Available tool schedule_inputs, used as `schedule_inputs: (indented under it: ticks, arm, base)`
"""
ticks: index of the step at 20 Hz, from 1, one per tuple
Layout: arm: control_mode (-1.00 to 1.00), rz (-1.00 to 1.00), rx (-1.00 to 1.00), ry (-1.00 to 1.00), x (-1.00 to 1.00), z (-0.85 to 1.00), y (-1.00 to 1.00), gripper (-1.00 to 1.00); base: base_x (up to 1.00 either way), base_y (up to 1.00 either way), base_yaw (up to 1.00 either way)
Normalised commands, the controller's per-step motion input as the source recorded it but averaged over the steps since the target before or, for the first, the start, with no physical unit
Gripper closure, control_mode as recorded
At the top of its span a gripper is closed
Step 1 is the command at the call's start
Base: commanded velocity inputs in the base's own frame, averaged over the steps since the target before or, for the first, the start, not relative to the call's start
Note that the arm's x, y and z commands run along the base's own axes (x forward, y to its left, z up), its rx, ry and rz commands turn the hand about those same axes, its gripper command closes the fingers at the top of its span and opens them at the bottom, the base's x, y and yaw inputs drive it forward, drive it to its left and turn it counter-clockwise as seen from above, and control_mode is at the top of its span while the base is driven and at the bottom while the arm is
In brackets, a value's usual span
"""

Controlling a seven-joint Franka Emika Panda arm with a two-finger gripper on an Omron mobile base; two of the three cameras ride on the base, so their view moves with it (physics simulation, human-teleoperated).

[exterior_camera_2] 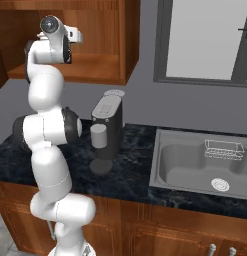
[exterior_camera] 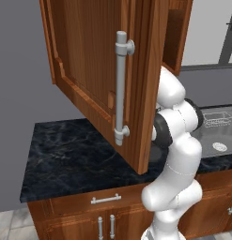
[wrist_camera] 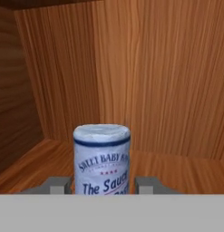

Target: The dining table condiment station is running low on condiment bottle. Refill the condiment station by opening the cabinet and taking the condiment bottle from the cabinet and placing it on the dining table.

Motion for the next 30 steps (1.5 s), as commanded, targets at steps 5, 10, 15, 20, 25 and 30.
schedule_inputs:
  ticks: [5,10,15,20,25,30]
  arm:
    - [-1.0,0.0,0.0,0.0,0.0,-0.01,0.0,1.0]
    - [-1.0,0.0,0.0,-0.02,-0.14,-0.14,0.0,1.0]
    - [-1.0,0.0,0.0,-0.09,-0.34,-0.15,0.0,1.0]
    - [-1.0,0.0,0.0,-0.1,-0.54,-0.07,0.0,1.0]
    - [-1.0,0.0,0.0,-0.08,-0.9,0.05,-0.16,1.0]
    - [-1.0,0.0,0.0,0.0,-1.0,0.3,-0.44,1.0]
  base:
    - [0.0,0.0,0.0]
    - [0.0,0.0,0.0]
    - [0.0,0.0,0.0]
    - [0.0,0.0,0.0]
    - [0.0,0.0,0.0]
    - [0.0,0.0,0.0]
